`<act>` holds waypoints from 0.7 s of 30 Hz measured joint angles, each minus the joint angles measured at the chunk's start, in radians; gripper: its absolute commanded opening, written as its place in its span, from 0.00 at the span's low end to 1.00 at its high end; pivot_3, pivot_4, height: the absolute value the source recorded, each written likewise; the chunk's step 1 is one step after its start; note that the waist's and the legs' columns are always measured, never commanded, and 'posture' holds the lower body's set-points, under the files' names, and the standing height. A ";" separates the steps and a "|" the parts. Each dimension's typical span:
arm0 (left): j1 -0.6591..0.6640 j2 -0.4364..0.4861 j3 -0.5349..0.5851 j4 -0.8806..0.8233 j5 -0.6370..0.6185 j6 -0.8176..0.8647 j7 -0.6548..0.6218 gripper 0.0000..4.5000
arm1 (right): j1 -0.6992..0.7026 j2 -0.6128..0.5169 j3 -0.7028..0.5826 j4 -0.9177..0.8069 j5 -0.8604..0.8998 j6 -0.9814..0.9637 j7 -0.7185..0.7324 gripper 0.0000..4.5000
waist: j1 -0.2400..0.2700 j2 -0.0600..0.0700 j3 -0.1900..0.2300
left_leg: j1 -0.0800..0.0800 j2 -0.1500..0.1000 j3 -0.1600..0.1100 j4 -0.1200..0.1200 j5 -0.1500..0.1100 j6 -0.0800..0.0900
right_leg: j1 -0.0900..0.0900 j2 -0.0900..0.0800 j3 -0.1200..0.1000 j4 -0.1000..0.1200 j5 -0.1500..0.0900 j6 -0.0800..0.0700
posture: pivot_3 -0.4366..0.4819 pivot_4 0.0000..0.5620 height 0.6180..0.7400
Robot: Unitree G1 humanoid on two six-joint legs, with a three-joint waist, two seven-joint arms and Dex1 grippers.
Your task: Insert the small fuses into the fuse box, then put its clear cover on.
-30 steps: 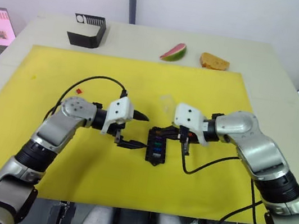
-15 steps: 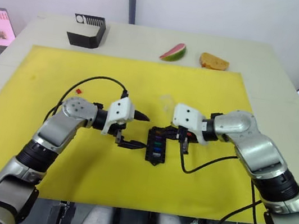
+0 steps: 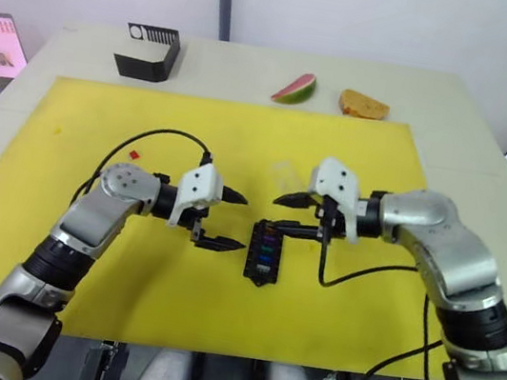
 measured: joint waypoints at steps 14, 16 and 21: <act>0.010 0.000 -0.002 -0.004 0.005 -0.009 -0.003 1.00 | 0.114 0.049 -0.008 0.007 0.006 -0.056 -0.101 0.01 | 0.000 0.000 0.000 | 0.000 0.000 0.000 0.000 0.000 0.000 | 0.000 0.000 0.000 0.000 0.000 0.000 | 0.48 0.27 1.00; 0.010 0.000 -0.002 -0.004 0.007 -0.009 -0.003 1.00 | 0.128 0.044 0.011 0.015 -0.015 -0.076 -0.111 0.01 | 0.001 0.000 0.000 | 0.000 0.000 0.000 0.000 0.000 0.000 | 0.000 0.000 0.000 0.000 0.000 0.000 | 0.48 0.27 1.00; 0.005 -0.005 -0.004 -0.004 0.011 -0.010 -0.003 1.00 | 0.151 0.035 0.021 -0.001 -0.024 -0.109 -0.120 0.01 | 0.001 0.000 -0.001 | 0.001 0.000 0.000 0.000 0.000 0.000 | 0.001 0.000 0.000 0.000 0.000 0.000 | 0.48 0.27 1.00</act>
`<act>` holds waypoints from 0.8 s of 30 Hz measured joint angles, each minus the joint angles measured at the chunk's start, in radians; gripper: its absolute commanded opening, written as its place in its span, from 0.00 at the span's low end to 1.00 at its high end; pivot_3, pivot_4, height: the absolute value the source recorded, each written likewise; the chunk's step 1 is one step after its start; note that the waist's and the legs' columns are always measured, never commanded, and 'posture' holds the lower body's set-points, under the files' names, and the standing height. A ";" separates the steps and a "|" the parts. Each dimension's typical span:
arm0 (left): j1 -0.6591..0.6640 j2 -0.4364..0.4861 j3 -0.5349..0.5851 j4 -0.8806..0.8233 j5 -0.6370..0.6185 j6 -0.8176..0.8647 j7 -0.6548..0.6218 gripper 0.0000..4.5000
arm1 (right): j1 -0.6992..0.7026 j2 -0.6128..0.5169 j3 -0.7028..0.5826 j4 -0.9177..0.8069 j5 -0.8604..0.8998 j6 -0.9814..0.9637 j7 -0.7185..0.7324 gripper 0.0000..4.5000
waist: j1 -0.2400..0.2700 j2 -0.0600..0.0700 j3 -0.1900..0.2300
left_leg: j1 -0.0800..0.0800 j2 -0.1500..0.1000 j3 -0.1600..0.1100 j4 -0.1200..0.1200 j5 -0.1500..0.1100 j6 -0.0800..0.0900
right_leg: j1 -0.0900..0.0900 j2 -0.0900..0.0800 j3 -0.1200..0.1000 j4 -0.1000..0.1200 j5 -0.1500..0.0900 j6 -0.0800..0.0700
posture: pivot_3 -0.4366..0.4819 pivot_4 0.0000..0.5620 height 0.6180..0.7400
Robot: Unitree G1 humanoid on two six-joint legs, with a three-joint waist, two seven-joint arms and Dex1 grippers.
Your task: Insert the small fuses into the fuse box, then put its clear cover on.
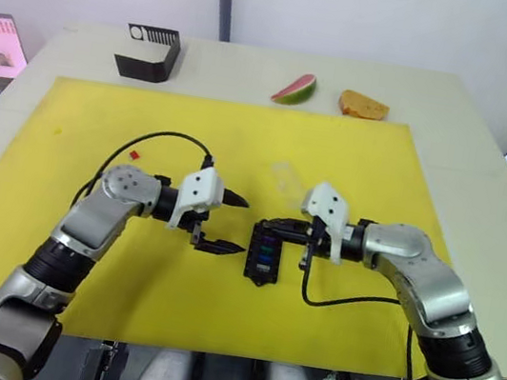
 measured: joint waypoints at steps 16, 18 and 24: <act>0.090 -0.010 0.116 -0.081 -0.066 0.101 0.110 1.00 | 0.008 -0.001 -0.176 -0.090 0.123 0.120 -0.085 0.01 | -0.002 0.000 0.000 | 0.000 0.000 0.000 0.000 -0.001 0.002 | 0.000 0.000 0.000 0.000 0.000 0.000 | 0.48 0.27 1.00; 0.161 -0.008 0.207 -0.118 -0.113 0.166 0.180 1.00 | 0.016 -0.032 -0.259 -0.107 0.145 0.157 -0.116 0.06 | -0.002 0.000 0.000 | 0.000 0.001 0.000 0.000 -0.002 0.004 | 0.000 0.000 0.000 0.000 0.000 0.000 | 0.48 0.27 1.00; 0.455 0.025 0.522 -0.184 -0.228 0.321 0.347 1.00 | 0.140 -0.176 -0.410 -0.047 0.137 0.160 -0.125 0.64 | -0.002 0.000 0.000 | 0.000 0.001 0.000 -0.001 -0.003 0.005 | 0.000 0.000 0.000 0.000 0.000 0.000 | 0.48 0.27 1.00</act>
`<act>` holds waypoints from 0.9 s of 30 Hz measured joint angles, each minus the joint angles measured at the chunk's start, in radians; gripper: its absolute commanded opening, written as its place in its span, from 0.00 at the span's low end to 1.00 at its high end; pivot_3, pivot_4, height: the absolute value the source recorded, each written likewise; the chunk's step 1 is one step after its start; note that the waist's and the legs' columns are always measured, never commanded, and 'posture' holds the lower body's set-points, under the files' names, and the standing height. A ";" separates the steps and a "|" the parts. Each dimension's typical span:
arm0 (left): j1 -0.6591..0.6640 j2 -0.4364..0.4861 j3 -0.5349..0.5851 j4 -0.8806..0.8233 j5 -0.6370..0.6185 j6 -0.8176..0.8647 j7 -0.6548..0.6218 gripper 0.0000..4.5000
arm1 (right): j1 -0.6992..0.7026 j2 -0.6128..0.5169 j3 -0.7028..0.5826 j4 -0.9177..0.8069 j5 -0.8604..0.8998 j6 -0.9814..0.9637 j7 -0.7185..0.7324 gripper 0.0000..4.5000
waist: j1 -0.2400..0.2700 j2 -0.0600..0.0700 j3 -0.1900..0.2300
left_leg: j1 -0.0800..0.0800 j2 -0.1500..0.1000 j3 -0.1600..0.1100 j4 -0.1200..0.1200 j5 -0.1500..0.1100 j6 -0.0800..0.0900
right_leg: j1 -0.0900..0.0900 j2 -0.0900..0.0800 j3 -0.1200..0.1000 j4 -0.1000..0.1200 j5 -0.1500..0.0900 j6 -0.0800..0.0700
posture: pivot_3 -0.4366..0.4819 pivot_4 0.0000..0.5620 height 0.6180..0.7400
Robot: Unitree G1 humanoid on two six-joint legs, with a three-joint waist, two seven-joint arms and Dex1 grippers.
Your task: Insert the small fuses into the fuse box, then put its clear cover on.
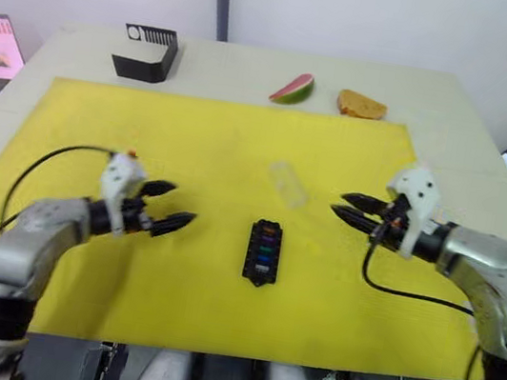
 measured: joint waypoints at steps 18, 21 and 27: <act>-0.088 0.115 0.421 0.257 -0.406 0.572 0.227 1.00 | -0.227 0.082 0.118 0.073 0.048 -0.032 0.015 1.00 | 0.017 0.000 -0.001 | 0.003 0.000 0.000 0.000 0.000 -0.001 | 0.002 0.000 -0.001 0.001 0.000 0.000 | 0.48 0.27 1.00; -0.220 0.116 0.461 0.400 -0.460 0.690 0.296 1.00 | -0.257 0.114 0.178 0.053 0.066 -0.032 0.034 1.00 | 0.016 0.000 -0.001 | 0.002 -0.001 0.000 0.000 0.003 -0.006 | 0.001 0.000 -0.001 0.001 0.000 0.000 | 0.48 0.27 1.00; -0.445 0.101 0.472 0.731 -0.468 0.761 0.356 1.00 | -0.322 0.257 0.341 0.128 -0.015 -0.141 0.036 1.00 | 0.009 -0.002 -0.002 | 0.002 -0.001 0.000 0.000 0.005 -0.009 | -0.001 0.000 -0.001 0.004 0.000 0.000 | 0.48 0.27 1.00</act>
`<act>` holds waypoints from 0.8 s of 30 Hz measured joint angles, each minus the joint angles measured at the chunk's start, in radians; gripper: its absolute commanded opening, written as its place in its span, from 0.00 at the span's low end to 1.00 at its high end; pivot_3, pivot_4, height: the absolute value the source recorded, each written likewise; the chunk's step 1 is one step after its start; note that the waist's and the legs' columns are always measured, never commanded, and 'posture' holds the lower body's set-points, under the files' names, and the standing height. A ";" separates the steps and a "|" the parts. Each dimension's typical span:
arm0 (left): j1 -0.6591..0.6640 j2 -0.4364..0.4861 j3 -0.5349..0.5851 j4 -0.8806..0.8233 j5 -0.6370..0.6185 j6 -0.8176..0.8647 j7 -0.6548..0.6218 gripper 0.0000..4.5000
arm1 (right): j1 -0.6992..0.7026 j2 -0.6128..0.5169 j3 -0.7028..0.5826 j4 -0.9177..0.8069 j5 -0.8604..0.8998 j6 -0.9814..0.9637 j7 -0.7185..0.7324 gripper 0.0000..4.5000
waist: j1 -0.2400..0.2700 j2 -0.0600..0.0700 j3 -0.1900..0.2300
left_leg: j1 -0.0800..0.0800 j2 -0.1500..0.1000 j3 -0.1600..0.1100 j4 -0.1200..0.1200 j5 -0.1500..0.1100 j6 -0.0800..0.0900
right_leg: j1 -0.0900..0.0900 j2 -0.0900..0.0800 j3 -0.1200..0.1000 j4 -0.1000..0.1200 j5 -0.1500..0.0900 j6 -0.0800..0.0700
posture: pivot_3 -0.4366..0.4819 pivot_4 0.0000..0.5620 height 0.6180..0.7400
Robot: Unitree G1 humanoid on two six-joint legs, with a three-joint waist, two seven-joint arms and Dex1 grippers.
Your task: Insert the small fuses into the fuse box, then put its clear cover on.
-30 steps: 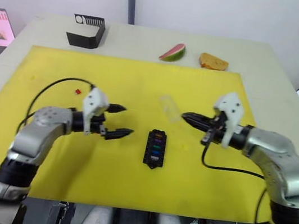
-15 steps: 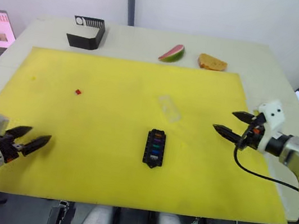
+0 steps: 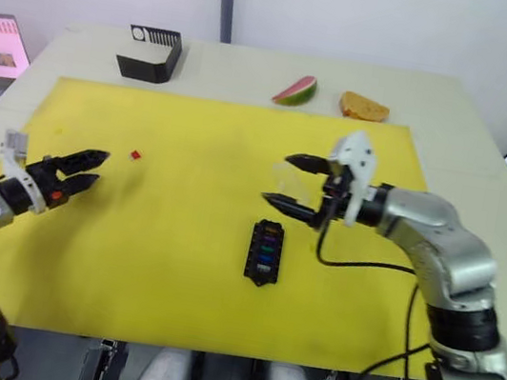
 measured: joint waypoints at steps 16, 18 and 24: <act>-0.269 -0.001 -0.124 0.415 0.161 -0.140 -0.113 1.00 | -0.018 0.079 0.061 -0.010 -0.055 -0.015 -0.056 1.00 | 0.015 -0.001 -0.001 | 0.000 -0.002 -0.001 0.000 0.001 -0.001 | 0.000 -0.002 0.000 0.002 0.000 0.000 | 0.48 0.27 1.00; -0.292 -0.007 -0.129 0.443 0.178 -0.161 -0.116 1.00 | -0.016 0.073 0.060 -0.017 -0.059 -0.009 -0.061 1.00 | 0.015 -0.001 -0.001 | 0.000 -0.002 -0.001 0.000 0.001 -0.001 | 0.000 -0.002 0.000 0.002 0.000 0.000 | 0.48 0.27 1.00; -0.333 -0.024 -0.139 0.492 0.225 -0.205 -0.138 1.00 | -0.011 0.066 0.055 -0.036 -0.062 0.001 -0.076 1.00 | 0.016 -0.001 -0.001 | 0.000 -0.003 -0.002 0.001 0.001 -0.001 | 0.000 -0.002 0.000 0.004 0.000 0.000 | 0.48 0.27 1.00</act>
